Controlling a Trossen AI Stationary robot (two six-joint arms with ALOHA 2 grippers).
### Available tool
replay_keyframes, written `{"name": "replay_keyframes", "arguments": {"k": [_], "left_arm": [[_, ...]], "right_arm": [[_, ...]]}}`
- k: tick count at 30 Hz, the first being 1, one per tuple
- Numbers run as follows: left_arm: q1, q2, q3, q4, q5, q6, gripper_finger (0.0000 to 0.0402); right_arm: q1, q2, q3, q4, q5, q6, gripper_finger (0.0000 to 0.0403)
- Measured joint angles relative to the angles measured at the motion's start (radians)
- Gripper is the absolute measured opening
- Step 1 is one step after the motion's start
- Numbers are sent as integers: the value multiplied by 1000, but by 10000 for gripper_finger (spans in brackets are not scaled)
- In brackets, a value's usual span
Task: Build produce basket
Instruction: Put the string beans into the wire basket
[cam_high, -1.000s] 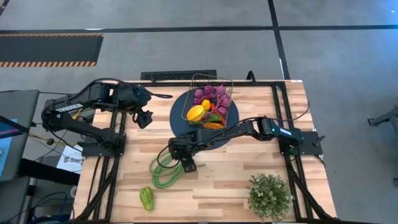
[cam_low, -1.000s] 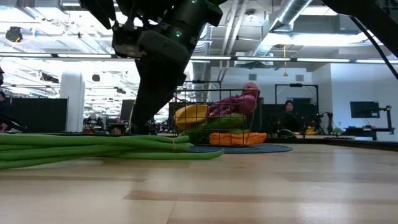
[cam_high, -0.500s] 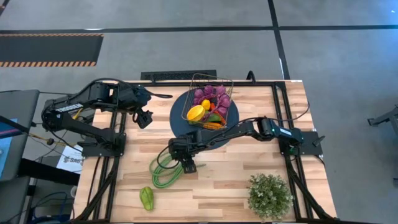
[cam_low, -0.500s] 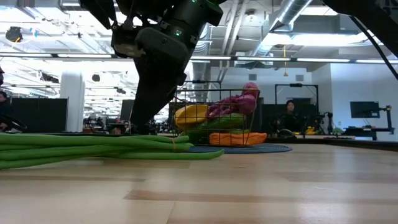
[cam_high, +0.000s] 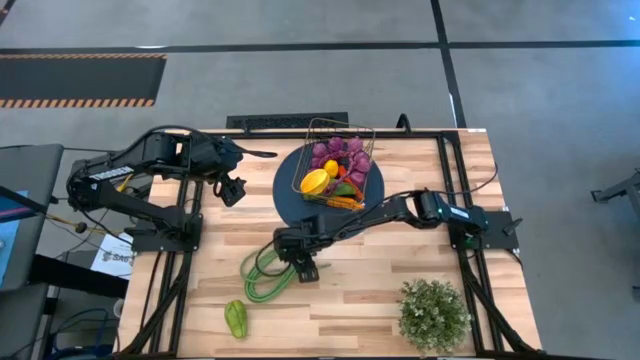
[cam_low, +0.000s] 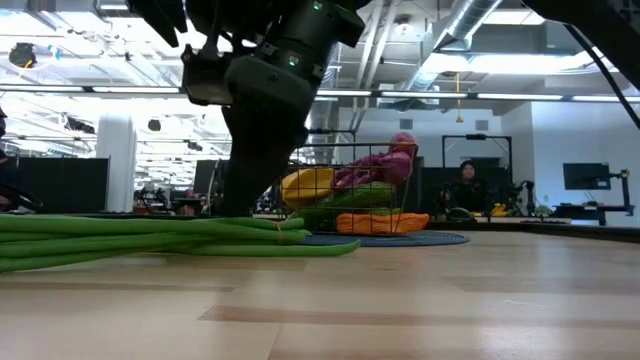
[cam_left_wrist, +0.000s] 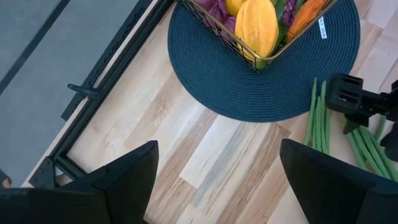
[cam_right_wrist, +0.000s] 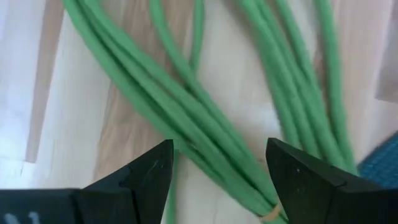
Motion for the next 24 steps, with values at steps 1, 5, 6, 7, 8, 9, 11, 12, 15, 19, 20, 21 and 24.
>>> {"name": "replay_keyframes", "arguments": {"k": [1, 5, 6, 7, 8, 9, 11, 12, 15, 19, 20, 21, 24], "left_arm": [[0, 0, 0, 0, 0, 0, 322], [0, 0, 0, 0, 0, 0, 322], [0, 0, 0, 0, 0, 0, 322], [0, 0, 0, 0, 0, 0, 322], [0, 0, 0, 0, 0, 0, 322], [0, 0, 0, 0, 0, 0, 322], [0, 0, 0, 0, 0, 0, 322], [0, 0, 0, 0, 0, 0, 322], [0, 0, 0, 0, 0, -1, 322], [0, 0, 0, 0, 0, -2, 322], [0, 0, 0, 0, 1, -2, 322], [0, 0, 0, 0, 1, -2, 322], [0, 0, 0, 0, 1, -3, 322]], "right_arm": [[4, 0, -8, 8, 0, 5, 276], [23, 0, -37, 0, -1, 16, 276], [28, 0, -42, 3, -1, 17, 276], [33, 0, -45, 4, -1, 17, 276], [38, 0, -47, 2, -1, 20, 276], [44, 0, -49, 0, -1, 23, 276], [51, 0, -53, 9, -1, 25, 276], [54, 0, -54, 12, -1, 26, 276], [58, 0, -55, 16, -1, 38, 276], [57, 0, -55, 26, 0, 44, 276], [56, 0, -55, 28, 1, 44, 276], [56, 0, -55, 30, 2, 44, 276], [57, 0, -55, 29, 24, 64, 274]]}}
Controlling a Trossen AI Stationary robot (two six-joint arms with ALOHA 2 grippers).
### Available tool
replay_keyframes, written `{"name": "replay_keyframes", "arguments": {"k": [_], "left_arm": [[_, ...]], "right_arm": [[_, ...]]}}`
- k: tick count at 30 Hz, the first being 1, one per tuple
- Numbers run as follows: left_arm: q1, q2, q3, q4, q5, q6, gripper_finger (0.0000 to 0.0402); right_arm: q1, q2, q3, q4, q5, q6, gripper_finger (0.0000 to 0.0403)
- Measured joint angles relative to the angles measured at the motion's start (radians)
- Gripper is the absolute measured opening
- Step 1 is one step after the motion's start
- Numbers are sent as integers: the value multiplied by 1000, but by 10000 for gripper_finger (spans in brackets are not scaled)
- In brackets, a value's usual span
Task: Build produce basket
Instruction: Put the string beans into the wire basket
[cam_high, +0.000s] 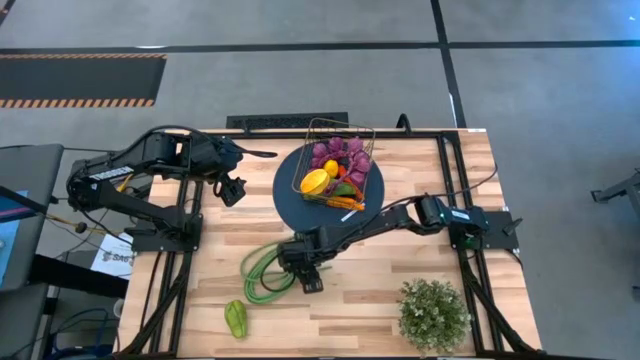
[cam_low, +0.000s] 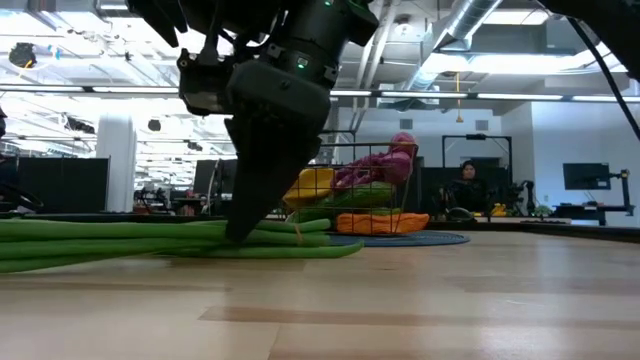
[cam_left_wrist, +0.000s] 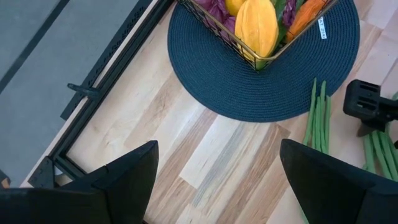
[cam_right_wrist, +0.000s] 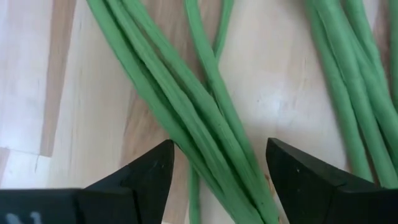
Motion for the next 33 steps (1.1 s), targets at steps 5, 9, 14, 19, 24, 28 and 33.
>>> {"name": "replay_keyframes", "arguments": {"k": [5, 9, 14, 19, 24, 28, 33], "left_arm": [[0, 0, 0, 0, 0, 1, 322], [0, 0, 0, 0, 0, 1, 322], [0, 0, 0, 0, 1, 1, 322], [0, 0, 0, 0, 1, 2, 322], [0, 0, 0, 0, 1, 2, 322], [0, 0, 0, 0, 1, 2, 322], [0, 0, 0, 0, 1, 2, 322]], "right_arm": [[1, 0, -5, 0, 17, 6, 256], [3, 0, -5, 3, 20, 5, 239], [4, 0, -5, 2, 20, 5, 216], [4, 0, -5, 0, 19, 26, 153], [6, -2, -4, -2, 4, 28, 31], [7, -3, 7, -21, -3, 86, 22], [8, -3, 75, -130, 23, 126, 8]]}}
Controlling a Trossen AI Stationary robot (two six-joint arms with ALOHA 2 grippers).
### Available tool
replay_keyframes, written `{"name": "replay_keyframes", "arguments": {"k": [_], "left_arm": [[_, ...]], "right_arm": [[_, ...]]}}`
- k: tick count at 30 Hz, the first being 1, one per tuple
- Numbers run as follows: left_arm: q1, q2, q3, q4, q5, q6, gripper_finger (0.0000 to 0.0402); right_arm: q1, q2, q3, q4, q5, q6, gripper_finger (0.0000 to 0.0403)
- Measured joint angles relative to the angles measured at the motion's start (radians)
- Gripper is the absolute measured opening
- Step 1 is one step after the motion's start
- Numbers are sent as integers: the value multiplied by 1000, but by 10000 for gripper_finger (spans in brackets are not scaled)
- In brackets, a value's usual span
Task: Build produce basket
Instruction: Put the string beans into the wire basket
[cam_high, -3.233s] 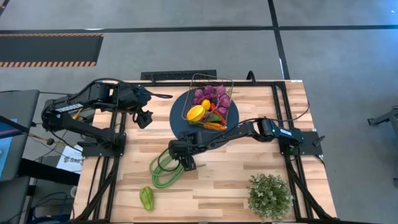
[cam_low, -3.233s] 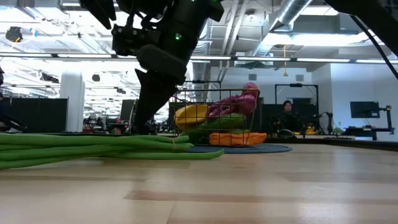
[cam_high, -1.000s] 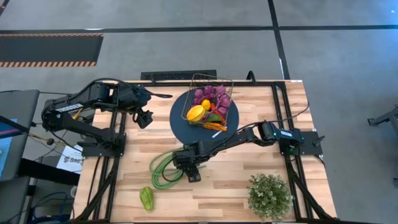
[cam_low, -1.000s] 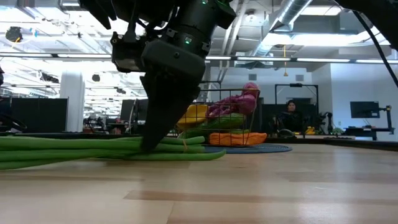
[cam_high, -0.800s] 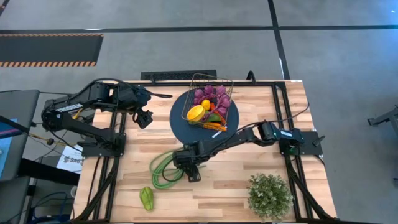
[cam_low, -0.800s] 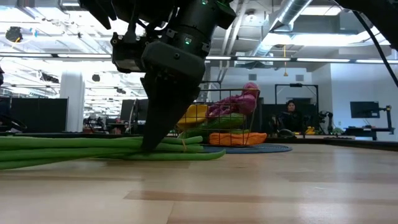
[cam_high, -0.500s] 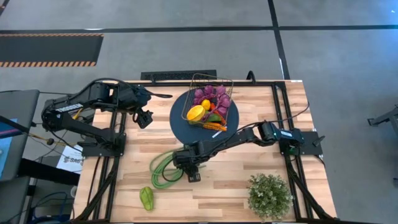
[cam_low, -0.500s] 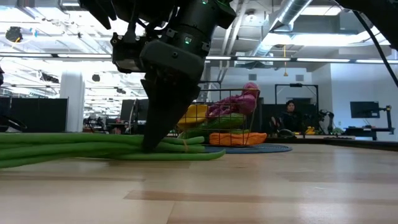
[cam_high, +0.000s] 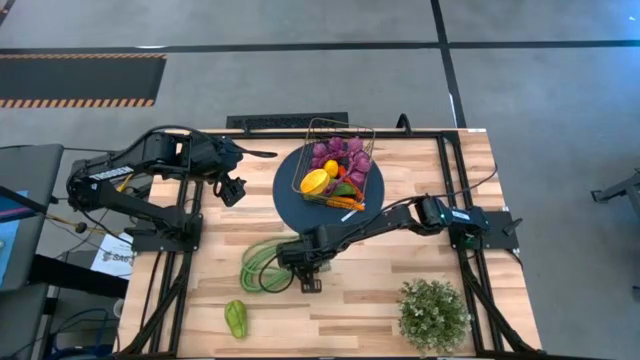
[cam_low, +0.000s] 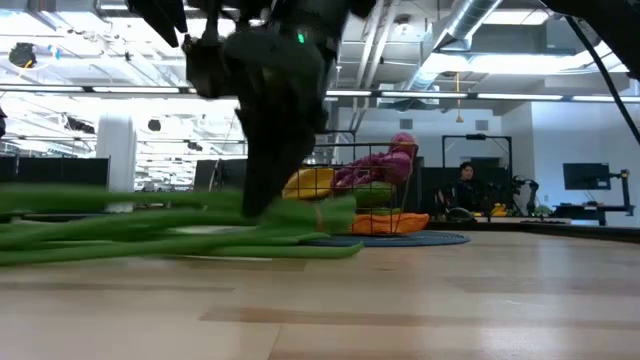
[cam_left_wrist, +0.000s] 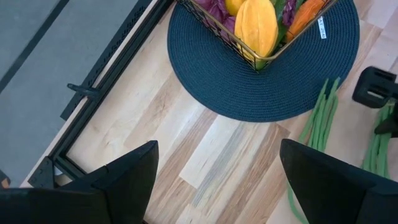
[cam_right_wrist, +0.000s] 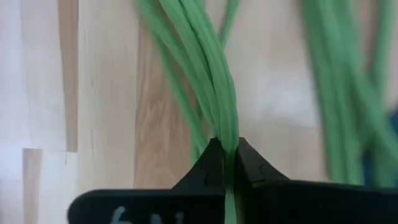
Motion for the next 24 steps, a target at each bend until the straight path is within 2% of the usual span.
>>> {"name": "replay_keyframes", "arguments": {"k": [10, 14, 19, 24], "left_arm": [[0, 0, 0, 0, 0, -2, 322], [0, 0, 0, -1, 0, -3, 322], [0, 0, 0, -1, 0, -4, 322], [0, 0, 0, -1, 0, -5, 322]], "right_arm": [[-1, -16, 324, -270, 196, -21, 2], [-4, -117, 282, -299, 257, 3, 1], [-5, -247, 283, -359, 393, 31, 1], [-18, -373, 283, -375, 452, 59, 1]]}}
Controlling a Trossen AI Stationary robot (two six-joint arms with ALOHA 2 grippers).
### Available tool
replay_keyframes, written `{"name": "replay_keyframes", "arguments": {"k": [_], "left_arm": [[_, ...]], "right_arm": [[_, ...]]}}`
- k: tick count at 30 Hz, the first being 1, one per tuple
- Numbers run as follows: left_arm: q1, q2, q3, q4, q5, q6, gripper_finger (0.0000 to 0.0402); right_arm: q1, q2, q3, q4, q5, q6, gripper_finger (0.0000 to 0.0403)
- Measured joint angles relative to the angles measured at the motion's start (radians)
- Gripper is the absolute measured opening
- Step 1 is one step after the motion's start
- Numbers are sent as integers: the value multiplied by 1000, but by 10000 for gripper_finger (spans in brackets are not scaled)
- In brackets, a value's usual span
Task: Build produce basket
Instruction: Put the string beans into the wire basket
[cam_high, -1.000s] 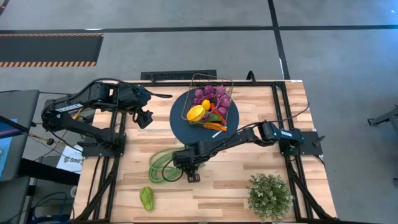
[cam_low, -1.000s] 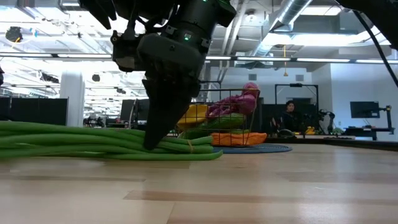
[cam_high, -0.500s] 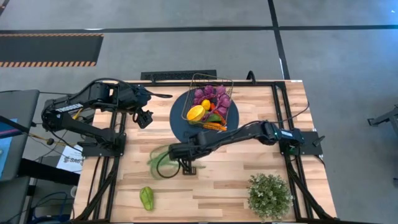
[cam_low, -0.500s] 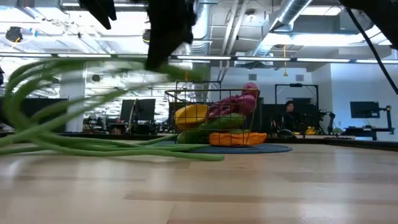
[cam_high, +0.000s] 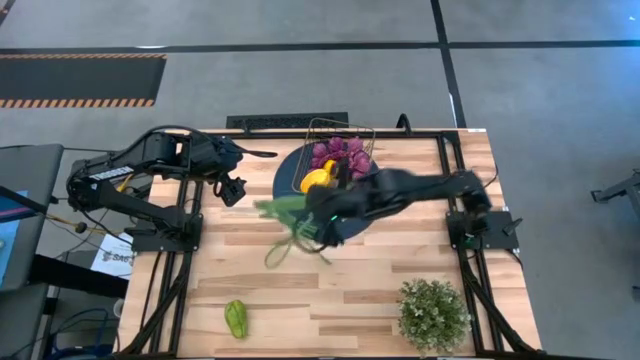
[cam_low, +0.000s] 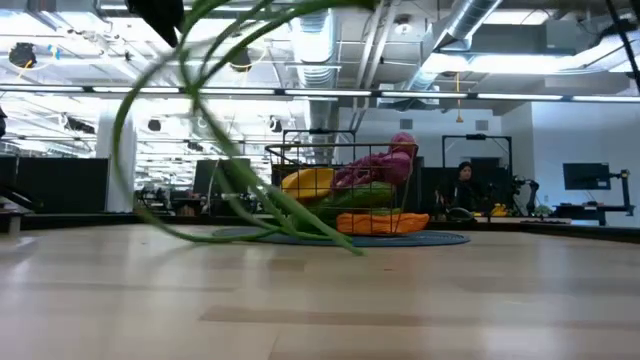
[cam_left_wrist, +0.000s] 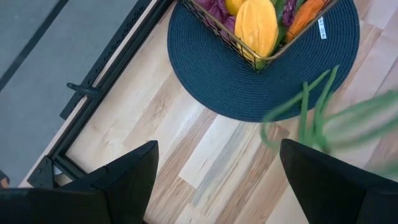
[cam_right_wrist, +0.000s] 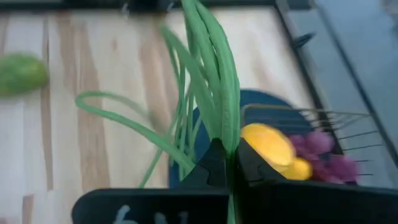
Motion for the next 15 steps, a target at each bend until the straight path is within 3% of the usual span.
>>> {"name": "replay_keyframes", "arguments": {"k": [15], "left_arm": [[0, 0, 0, 1, -1, -2, 322]], "right_arm": [[-50, -307, 0, 21, 241, -31, 0]]}}
